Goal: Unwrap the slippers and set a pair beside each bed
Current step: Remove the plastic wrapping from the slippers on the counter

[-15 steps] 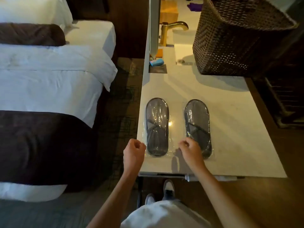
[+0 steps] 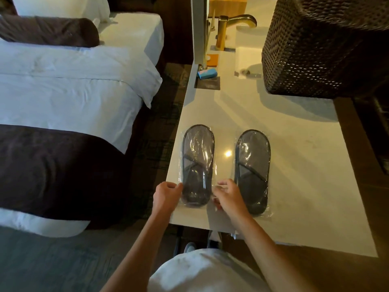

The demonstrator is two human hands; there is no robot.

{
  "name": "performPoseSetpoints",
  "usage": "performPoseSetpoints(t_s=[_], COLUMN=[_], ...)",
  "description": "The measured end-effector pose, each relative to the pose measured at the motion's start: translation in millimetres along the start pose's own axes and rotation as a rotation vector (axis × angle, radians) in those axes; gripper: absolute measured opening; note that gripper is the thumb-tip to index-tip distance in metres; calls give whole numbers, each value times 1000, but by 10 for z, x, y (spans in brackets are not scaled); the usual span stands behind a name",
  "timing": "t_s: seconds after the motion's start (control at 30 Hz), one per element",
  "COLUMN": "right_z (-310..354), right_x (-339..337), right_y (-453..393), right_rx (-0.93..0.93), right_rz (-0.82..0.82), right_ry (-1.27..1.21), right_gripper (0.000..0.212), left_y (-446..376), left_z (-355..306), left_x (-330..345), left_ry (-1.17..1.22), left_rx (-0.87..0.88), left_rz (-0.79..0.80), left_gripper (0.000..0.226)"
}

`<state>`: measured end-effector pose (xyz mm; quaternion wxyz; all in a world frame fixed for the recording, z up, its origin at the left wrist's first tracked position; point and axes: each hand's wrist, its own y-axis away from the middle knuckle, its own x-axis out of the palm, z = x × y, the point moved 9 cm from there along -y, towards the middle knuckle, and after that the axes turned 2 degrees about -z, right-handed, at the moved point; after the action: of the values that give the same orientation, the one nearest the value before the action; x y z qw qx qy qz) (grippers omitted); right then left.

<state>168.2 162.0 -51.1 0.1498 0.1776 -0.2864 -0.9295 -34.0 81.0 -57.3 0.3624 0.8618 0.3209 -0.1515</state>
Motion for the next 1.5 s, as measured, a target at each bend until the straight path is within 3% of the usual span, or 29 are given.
performPoseSetpoints(t_s=[0.23, 0.37, 0.5, 0.77, 0.93, 1.5], right_z=[39, 177, 367, 552, 643, 806], right_x=[21, -36, -85, -209, -193, -180], right_y=[-22, 16, 75, 130, 142, 310], right_rx=[-72, -147, -262, -328, -333, -434], right_rz=[119, 107, 132, 47, -4, -67], right_ry=[13, -67, 65, 136, 125, 119], right_gripper=[48, 52, 31, 11, 22, 12], left_y=[-31, -68, -58, -149, -165, -99], left_z=[-29, -92, -314, -599, -723, -727], left_x=[102, 217, 316, 231, 151, 26], left_ry=[55, 268, 479, 542, 551, 552], left_rx=[-106, -185, -212, -91, -25, -5], left_rz=[178, 340, 491, 515, 551, 523], left_gripper=[40, 31, 15, 21, 28, 29])
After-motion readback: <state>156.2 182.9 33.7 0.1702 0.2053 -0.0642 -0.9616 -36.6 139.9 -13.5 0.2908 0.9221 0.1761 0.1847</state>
